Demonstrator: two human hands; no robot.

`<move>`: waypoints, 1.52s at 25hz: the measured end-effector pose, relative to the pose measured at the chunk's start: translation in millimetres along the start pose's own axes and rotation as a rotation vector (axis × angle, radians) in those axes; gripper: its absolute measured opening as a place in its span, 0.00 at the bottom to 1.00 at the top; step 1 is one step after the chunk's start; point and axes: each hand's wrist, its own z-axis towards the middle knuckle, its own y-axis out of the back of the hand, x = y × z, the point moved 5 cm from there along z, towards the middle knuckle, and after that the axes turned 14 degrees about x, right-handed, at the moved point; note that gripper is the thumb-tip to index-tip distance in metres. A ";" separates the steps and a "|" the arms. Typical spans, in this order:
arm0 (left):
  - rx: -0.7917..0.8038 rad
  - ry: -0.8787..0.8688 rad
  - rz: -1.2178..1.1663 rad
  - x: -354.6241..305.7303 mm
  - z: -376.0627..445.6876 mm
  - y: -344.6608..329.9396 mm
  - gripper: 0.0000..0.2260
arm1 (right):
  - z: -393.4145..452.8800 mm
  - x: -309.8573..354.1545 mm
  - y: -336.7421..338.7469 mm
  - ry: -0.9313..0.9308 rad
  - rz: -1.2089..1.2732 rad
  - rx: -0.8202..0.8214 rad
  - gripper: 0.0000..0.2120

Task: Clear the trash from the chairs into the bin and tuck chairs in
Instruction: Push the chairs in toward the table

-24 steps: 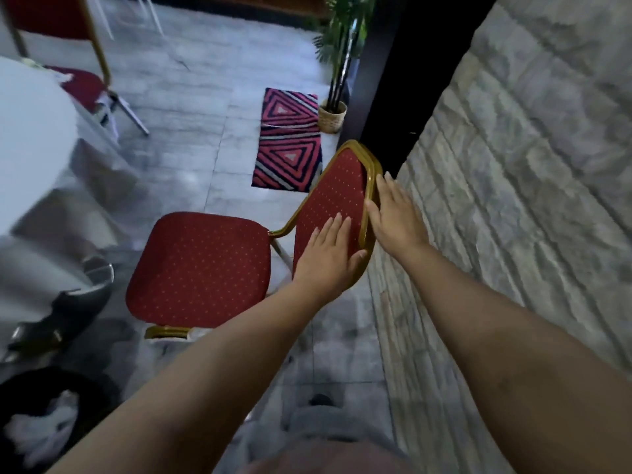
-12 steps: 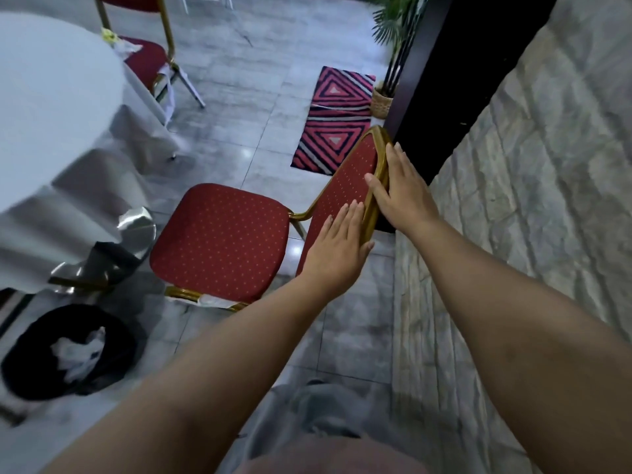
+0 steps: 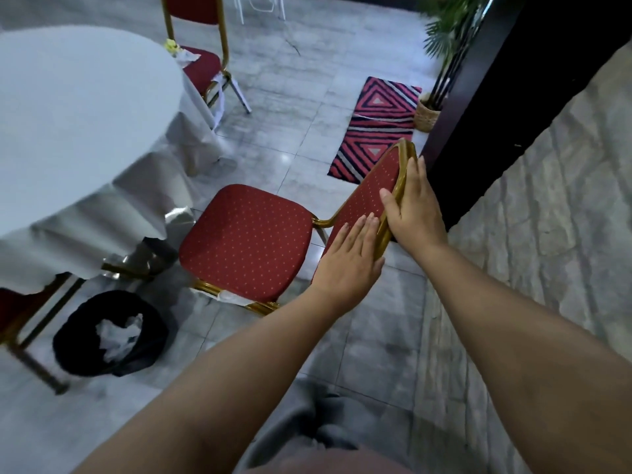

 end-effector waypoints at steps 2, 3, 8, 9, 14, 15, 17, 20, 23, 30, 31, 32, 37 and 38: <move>0.000 0.003 0.009 16.6 -1.3 5.3 0.28 | 8.2 11.8 -7.0 0.017 -0.023 -0.017 0.37; 0.002 0.002 0.021 25.4 -1.8 7.3 0.28 | 12.3 18.2 -10.7 0.019 -0.034 -0.026 0.37; -0.009 0.008 0.108 77.2 -3.6 18.0 0.29 | 37.3 60.8 -28.9 0.070 -0.111 -0.048 0.37; -0.013 0.015 0.120 89.1 -3.6 19.9 0.29 | 45.2 70.6 -33.1 0.100 -0.135 -0.039 0.37; -0.009 0.055 0.107 144.8 -9.7 31.7 0.29 | 77.9 113.4 -57.3 0.180 -0.093 0.009 0.35; -0.018 0.061 0.110 153.1 -11.0 35.1 0.29 | 83.0 120.2 -61.2 0.185 -0.087 0.016 0.35; -0.024 0.086 0.112 173.2 -12.8 40.9 0.29 | 95.0 136.2 -70.2 0.197 -0.091 0.042 0.35; -0.037 0.127 0.110 200.0 -15.1 48.9 0.29 | 112.4 158.5 -79.1 0.223 -0.103 0.076 0.35; -0.039 0.173 0.092 225.5 -17.4 53.8 0.29 | 125.8 179.5 -89.0 0.243 -0.131 0.114 0.36; -0.055 0.347 -0.054 264.0 -25.1 63.6 0.28 | 156.2 221.5 -107.5 0.306 -0.213 0.171 0.37; -0.061 0.371 -0.064 267.0 -25.0 65.6 0.28 | 160.3 224.8 -109.1 0.314 -0.218 0.173 0.38; -0.064 0.393 -0.064 269.0 -24.2 66.8 0.27 | 164.2 226.7 -110.4 0.319 -0.226 0.174 0.38; -0.072 0.491 -0.082 270.8 -15.2 67.6 0.26 | 180.6 231.3 -110.9 0.334 -0.256 0.182 0.39; -0.071 0.504 -0.082 270.5 -13.2 68.9 0.27 | 183.2 231.9 -110.5 0.339 -0.258 0.182 0.39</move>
